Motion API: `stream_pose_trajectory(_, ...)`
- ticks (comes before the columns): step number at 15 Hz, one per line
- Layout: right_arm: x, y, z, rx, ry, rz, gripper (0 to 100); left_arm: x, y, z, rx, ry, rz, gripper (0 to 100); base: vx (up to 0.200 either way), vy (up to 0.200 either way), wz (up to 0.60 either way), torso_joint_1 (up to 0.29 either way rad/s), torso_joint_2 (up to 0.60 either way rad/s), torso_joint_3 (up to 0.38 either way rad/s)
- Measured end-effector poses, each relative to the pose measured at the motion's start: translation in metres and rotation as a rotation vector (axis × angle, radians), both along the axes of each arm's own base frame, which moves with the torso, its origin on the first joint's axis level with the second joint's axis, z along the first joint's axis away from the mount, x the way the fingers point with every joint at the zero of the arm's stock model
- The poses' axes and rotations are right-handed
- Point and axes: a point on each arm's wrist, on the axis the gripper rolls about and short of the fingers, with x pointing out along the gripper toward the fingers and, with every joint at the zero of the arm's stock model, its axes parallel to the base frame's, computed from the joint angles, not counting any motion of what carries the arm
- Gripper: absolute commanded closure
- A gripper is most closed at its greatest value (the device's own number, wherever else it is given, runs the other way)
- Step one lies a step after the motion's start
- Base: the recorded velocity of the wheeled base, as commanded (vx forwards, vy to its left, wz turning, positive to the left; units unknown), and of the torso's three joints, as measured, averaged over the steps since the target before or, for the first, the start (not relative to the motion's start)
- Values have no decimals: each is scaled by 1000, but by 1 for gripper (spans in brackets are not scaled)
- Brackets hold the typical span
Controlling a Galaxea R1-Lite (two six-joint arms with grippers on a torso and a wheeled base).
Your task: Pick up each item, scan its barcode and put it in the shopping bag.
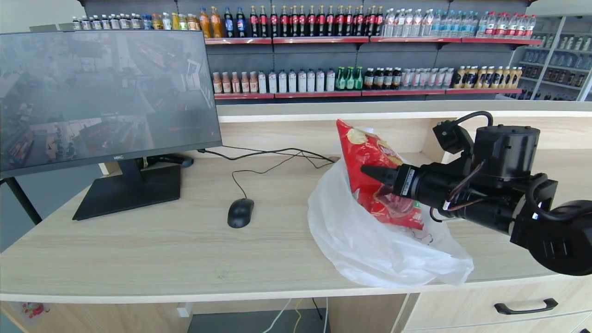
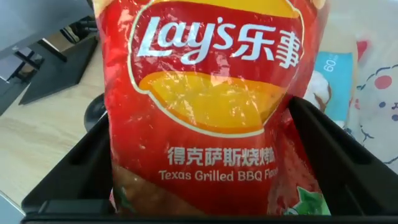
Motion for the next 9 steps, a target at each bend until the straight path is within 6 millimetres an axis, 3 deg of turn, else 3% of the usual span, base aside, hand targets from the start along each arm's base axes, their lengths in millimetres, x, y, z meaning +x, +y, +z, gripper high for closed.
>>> stream_pose_trajectory(9,-28,-11,-3,-95,-82,19,0,0,0,0,0,0,0,0,0,0,0,0,0,0)
